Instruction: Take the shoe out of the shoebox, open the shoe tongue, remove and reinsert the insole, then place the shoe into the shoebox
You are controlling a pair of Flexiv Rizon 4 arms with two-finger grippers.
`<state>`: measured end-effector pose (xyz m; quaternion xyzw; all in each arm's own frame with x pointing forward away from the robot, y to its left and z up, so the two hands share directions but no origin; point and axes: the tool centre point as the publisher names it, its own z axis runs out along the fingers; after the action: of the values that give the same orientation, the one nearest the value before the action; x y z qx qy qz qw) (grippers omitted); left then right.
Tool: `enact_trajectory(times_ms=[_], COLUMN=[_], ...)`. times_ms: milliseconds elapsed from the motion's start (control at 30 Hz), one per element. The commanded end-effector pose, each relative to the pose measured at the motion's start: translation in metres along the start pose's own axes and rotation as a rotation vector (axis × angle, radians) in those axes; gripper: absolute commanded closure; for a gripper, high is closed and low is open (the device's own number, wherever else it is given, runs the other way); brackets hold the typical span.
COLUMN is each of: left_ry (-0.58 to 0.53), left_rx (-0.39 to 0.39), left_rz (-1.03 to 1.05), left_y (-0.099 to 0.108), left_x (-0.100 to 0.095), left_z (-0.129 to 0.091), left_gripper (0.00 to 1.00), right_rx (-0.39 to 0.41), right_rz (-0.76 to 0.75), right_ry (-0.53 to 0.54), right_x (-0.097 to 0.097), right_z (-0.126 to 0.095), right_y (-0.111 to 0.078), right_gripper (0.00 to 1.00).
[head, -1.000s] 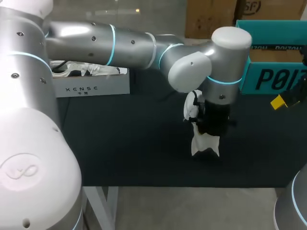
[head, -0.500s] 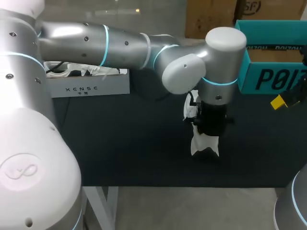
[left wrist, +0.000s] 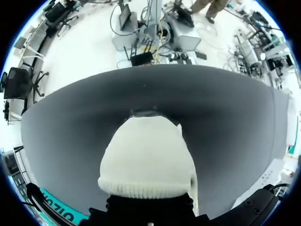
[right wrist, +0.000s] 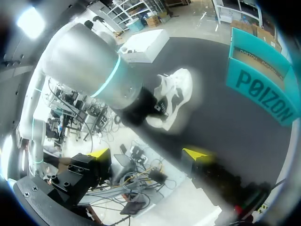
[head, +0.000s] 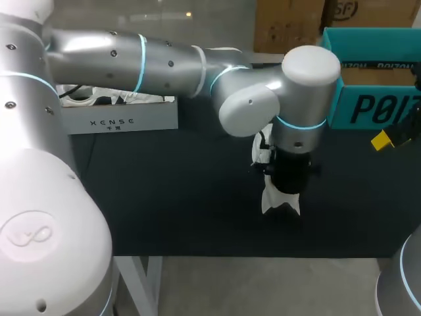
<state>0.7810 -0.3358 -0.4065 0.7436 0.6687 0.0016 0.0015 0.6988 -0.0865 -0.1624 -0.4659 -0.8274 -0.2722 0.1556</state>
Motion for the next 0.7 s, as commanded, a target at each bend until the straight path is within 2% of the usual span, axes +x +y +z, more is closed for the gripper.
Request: enact_trajectory(times_ms=[33, 133, 233, 467, 700], left_ry=[0.024, 0.019, 0.013, 0.022, 0.073], left_rx=[0.034, 0.04, 0.039, -0.007, -0.09], left_rz=[0.0, -0.013, -0.021, -0.052, -0.049], left_y=[0.005, 0.006, 0.005, 0.004, 0.025], left_x=[-0.013, -0.014, -0.011, 0.01, 0.026], left_z=[0.042, 0.046, 0.036, -0.002, -0.034], left_gripper=[1.0, 1.0, 1.0, 1.0, 1.0], right_rx=[0.001, 0.001, 0.001, 0.001, 0.001], right_rz=[0.002, 0.002, 0.002, 0.002, 0.002], right_ry=[-0.001, -0.001, -0.001, -0.001, -0.001], right_x=[0.0, 0.0, 0.0, 0.0, 0.0], right_z=[0.0, 0.0, 0.0, 0.0, 0.0], right_y=[0.0, 0.0, 0.0, 0.0, 0.0], right_gripper=[0.0, 0.0, 0.0, 0.0, 0.0])
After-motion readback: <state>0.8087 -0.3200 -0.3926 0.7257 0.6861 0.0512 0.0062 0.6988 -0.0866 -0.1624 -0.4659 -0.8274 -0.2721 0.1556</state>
